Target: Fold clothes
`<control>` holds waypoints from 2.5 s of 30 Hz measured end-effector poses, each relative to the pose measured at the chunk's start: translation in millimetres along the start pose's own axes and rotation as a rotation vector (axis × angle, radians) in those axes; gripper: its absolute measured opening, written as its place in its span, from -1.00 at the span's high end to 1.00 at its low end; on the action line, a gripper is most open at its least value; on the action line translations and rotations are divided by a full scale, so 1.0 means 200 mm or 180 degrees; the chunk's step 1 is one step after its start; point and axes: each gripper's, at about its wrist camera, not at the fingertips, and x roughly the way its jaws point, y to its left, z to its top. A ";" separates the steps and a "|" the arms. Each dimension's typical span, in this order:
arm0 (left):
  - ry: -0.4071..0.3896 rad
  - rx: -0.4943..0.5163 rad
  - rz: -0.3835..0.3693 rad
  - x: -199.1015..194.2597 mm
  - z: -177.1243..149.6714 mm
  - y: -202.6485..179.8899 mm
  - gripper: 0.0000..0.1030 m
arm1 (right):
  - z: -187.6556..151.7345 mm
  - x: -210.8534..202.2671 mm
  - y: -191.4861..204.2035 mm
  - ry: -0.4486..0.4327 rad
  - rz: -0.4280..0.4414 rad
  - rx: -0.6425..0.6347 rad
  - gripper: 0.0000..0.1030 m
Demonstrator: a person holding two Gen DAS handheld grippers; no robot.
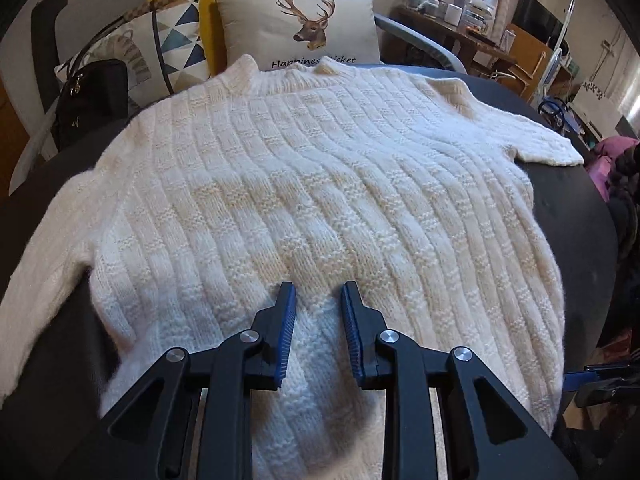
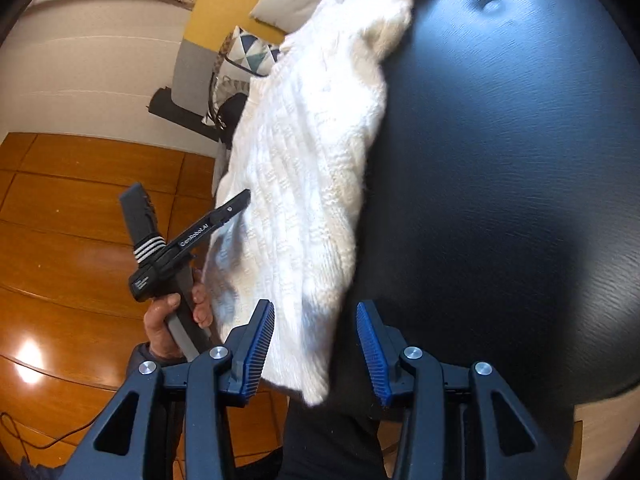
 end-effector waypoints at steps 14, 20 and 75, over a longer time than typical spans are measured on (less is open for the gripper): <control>0.0151 -0.0064 -0.0215 0.01 0.02 0.05 0.45 | 0.05 0.05 0.29 -0.0122 -0.0015 -0.0628 0.86; 0.0122 -0.0126 -0.0354 -0.02 0.01 0.10 0.45 | 0.31 0.12 0.64 -0.0230 -0.0009 -0.1062 0.86; 0.0184 -0.0389 -0.0605 -0.03 0.00 0.27 0.45 | 0.32 0.13 0.47 -0.0338 -0.0462 -0.0900 0.91</control>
